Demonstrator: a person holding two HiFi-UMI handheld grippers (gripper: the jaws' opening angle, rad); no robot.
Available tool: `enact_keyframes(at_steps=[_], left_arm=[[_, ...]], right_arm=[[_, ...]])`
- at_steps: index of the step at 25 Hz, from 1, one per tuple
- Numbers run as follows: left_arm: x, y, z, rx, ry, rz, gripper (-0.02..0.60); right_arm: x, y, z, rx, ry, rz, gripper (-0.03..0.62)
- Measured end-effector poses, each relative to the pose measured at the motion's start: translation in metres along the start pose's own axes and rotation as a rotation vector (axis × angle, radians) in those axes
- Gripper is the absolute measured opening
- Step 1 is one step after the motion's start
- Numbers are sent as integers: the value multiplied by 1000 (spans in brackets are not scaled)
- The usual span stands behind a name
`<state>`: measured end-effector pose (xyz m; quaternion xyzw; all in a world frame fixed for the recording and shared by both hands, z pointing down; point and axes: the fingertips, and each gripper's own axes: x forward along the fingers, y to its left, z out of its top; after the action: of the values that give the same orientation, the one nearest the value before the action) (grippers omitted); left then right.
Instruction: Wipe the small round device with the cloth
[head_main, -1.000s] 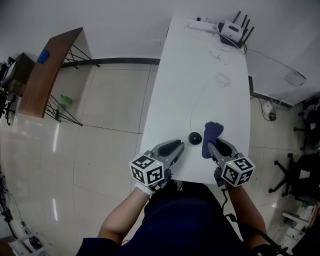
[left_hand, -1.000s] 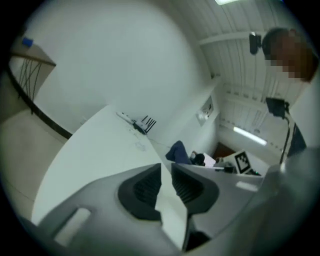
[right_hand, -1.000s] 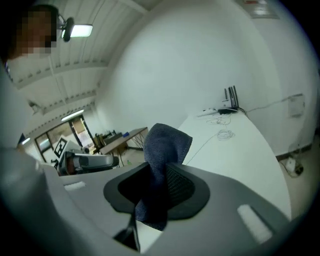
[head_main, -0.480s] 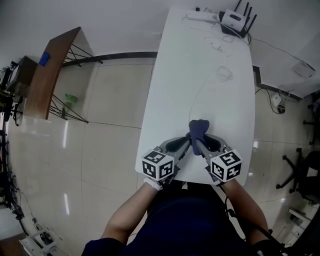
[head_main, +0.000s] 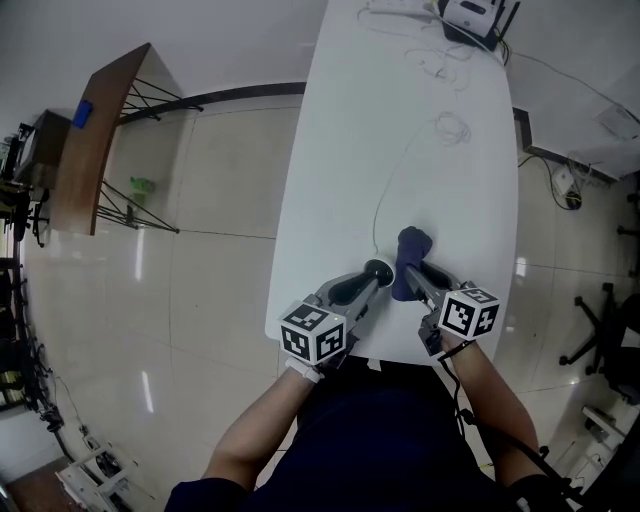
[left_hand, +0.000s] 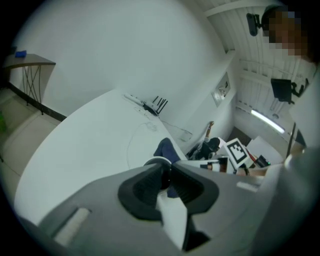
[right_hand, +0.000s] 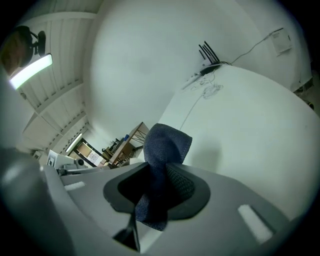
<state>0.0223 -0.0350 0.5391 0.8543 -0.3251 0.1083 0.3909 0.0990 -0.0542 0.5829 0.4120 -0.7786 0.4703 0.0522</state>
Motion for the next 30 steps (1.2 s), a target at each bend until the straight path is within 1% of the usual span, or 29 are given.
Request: enact_keyframes(at_steps=[3, 7, 10, 13, 15, 17, 19, 22, 24, 26, 27, 30], left_arm=[[0, 2, 0, -1, -7, 12, 57], [1, 4, 0, -6, -18, 24, 54], [2, 5, -3, -7, -19, 31, 52], [2, 5, -3, -10, -24, 33, 63], [0, 3, -2, -11, -35, 33, 67], [-3, 0, -4, -8, -43, 33, 67], [-7, -3, -7, -4, -46, 32, 67], [-9, -9, -8, 17, -44, 29, 67], [-9, -12, -9, 58, -20, 39, 67], [-9, -15, -13, 114, 24, 52, 67], [-9, -17, -15, 139, 42, 54, 67], [-11, -21, -19, 194, 72, 55, 67]], right_arm=[[10, -16, -20, -32, 57, -36, 107], [22, -33, -44, -143, 151, -108, 107], [28, -40, -54, -174, 184, -123, 107], [23, -40, -49, -142, 159, -123, 107], [13, -34, -37, -132, 111, -121, 107], [0, -22, -22, -150, 51, -114, 107], [-12, -4, -8, -209, 1, -104, 107], [-22, 32, 8, -366, -33, -61, 107], [-19, 59, 8, -487, -6, 13, 107], [-11, 77, 0, -583, 56, 82, 107], [-7, 79, -5, -616, 86, 92, 107], [1, 74, -8, -669, 140, 56, 107]])
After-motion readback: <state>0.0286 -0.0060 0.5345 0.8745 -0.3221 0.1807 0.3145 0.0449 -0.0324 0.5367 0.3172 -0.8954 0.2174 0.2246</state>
